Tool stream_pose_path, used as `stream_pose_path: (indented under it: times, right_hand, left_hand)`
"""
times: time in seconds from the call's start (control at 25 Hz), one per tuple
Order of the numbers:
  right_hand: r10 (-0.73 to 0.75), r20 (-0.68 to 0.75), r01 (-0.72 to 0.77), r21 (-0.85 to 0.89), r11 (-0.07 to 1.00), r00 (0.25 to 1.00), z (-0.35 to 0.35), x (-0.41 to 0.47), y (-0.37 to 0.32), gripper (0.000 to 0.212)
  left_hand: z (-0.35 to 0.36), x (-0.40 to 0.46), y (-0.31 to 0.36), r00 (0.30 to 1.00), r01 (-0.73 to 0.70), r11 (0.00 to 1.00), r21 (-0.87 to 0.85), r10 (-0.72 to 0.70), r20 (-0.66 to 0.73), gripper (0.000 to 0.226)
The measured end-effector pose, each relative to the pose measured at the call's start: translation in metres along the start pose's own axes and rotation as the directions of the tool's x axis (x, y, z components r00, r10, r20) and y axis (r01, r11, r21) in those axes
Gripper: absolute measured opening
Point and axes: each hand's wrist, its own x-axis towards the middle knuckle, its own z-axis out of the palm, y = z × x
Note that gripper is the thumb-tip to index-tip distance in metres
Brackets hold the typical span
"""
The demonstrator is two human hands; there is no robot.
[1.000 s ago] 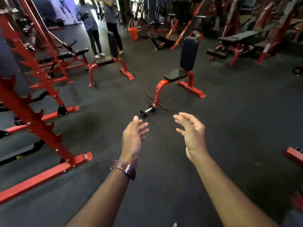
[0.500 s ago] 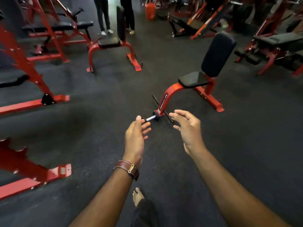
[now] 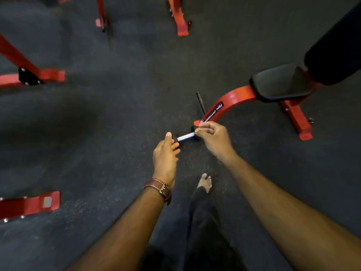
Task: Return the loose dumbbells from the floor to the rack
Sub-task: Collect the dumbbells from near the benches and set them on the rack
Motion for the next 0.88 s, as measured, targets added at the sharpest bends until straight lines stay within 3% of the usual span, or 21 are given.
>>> stream_pose_path:
  times: [0.2, 0.4, 0.56, 0.68, 0.8, 0.88]
  right_hand:
    - [0.013, 0.243, 0.063, -0.305, 0.950, 0.970, 0.035, 0.234, 0.095, 0.020]
    - [0.127, 0.475, 0.188, -0.561, 0.806, 0.871, 0.086, 0.401, 0.229, 0.020]
    - [0.238, 0.620, 0.379, -0.693, 0.614, 0.748, 0.127, 0.482, 0.333, 0.040]
    - [0.322, 0.649, 0.500, -0.748, 0.437, 0.689, 0.153, 0.524, 0.404, 0.061]
    - [0.394, 0.634, 0.563, -0.773, 0.291, 0.666, 0.178, 0.536, 0.450, 0.060]
    - [0.400, 0.627, 0.604, -0.772, 0.198, 0.669, 0.193, 0.535, 0.467, 0.054]
  left_hand:
    - [0.099, 0.191, -0.059, 0.962, 0.177, 0.959, -0.221, -0.215, -0.166, 0.034]
    - [0.157, 0.379, -0.162, 0.840, 0.346, 0.779, -0.523, -0.506, -0.198, 0.059]
    - [0.178, 0.494, -0.239, 0.772, 0.324, 0.590, -0.740, -0.616, -0.153, 0.072]
    - [0.182, 0.557, -0.296, 0.664, 0.322, 0.443, -0.837, -0.736, -0.134, 0.082]
    - [0.186, 0.583, -0.317, 0.603, 0.298, 0.401, -0.866, -0.783, -0.155, 0.089]
    - [0.200, 0.590, -0.308, 0.614, 0.281, 0.405, -0.870, -0.773, -0.161, 0.088]
